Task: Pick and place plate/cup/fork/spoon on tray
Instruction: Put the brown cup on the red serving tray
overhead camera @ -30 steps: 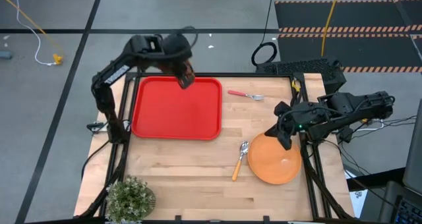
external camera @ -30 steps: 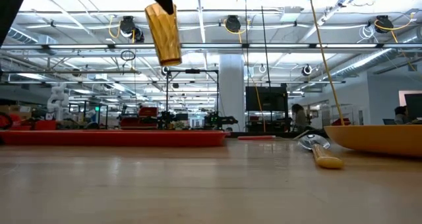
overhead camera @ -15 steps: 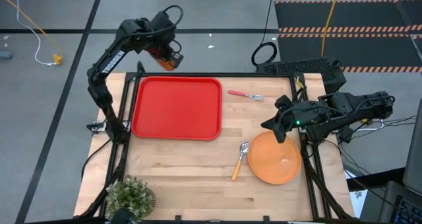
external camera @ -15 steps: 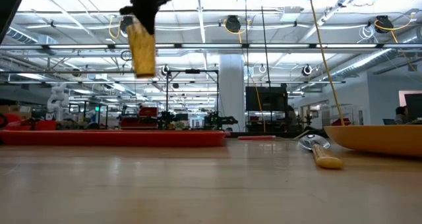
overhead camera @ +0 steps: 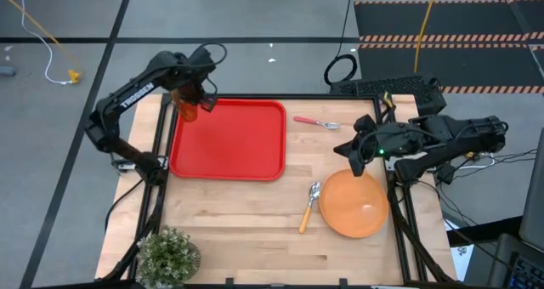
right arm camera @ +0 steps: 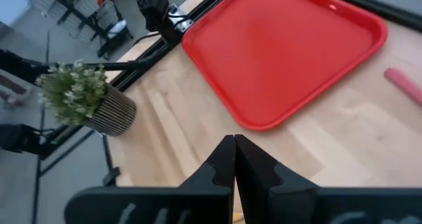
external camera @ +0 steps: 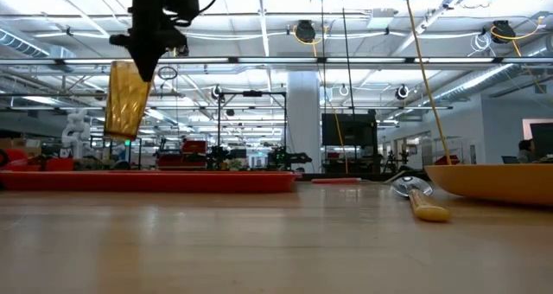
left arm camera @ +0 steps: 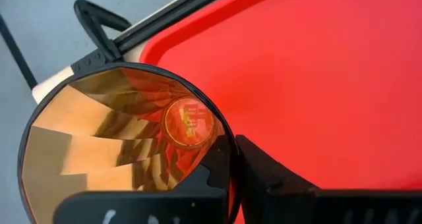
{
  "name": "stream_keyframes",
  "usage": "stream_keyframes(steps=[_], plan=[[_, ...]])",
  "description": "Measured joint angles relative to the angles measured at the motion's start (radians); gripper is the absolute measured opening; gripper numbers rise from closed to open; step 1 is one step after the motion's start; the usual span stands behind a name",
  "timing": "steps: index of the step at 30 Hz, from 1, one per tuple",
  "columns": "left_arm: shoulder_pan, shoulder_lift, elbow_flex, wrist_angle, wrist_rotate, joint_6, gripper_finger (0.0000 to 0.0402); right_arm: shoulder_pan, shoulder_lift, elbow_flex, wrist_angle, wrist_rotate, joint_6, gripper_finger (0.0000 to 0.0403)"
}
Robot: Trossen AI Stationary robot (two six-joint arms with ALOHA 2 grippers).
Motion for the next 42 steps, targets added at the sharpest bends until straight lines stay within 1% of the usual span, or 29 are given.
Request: stream_keyframes(steps=[3,6,10,14,18,22,24,28,32,37,42], plan=[[0.011,-0.02,-0.082,0.069,-0.03,-0.03,0.0007,-0.022,0.0,0.0,0.0,-0.002,-0.051,0.0],[0.022,-0.023,-0.15,0.13,-0.036,-0.054,0.0007,-0.037,0.0,0.0,0.0,-0.005,-0.096,0.0],[0.023,-0.023,-0.222,0.23,-0.043,-0.078,0.0007,-0.06,0.0,0.0,0.0,-0.066,-0.14,0.0],[0.025,-0.022,-0.262,0.264,-0.101,-0.124,0.001,-0.079,0.0,0.0,-0.001,-0.111,-0.17,0.0],[0.03,-0.022,-0.298,0.313,-0.11,-0.15,0.0007,-0.096,0.0,0.0,-0.001,-0.112,-0.213,0.0],[0.034,-0.022,-0.326,0.389,-0.11,-0.153,0.0011,-0.122,0.0,0.0,-0.001,-0.111,-0.273,0.0],[0.04,-0.022,-0.336,0.415,-0.128,-0.151,0.0014,-0.134,0.0,0.0,-0.001,-0.111,-0.293,0.0],[0.063,-0.021,-0.347,0.42,-0.157,-0.154,0.0012,-0.156,0.0,0.0,0.0,-0.124,-0.311,0.0],[0.095,-0.021,-0.359,0.442,-0.147,-0.149,0.0011,-0.175,0.0,0.0,0.0,-0.162,-0.317,0.0],[0.115,-0.021,-0.368,0.472,-0.138,-0.146,0.0025,-0.19,0.0,0.0,0.0,-0.163,-0.317,0.0],[0.118,-0.021,-0.368,0.495,-0.137,-0.122,0.0028,-0.19,0.0,0.0,0.0,-0.164,-0.315,0.0]])
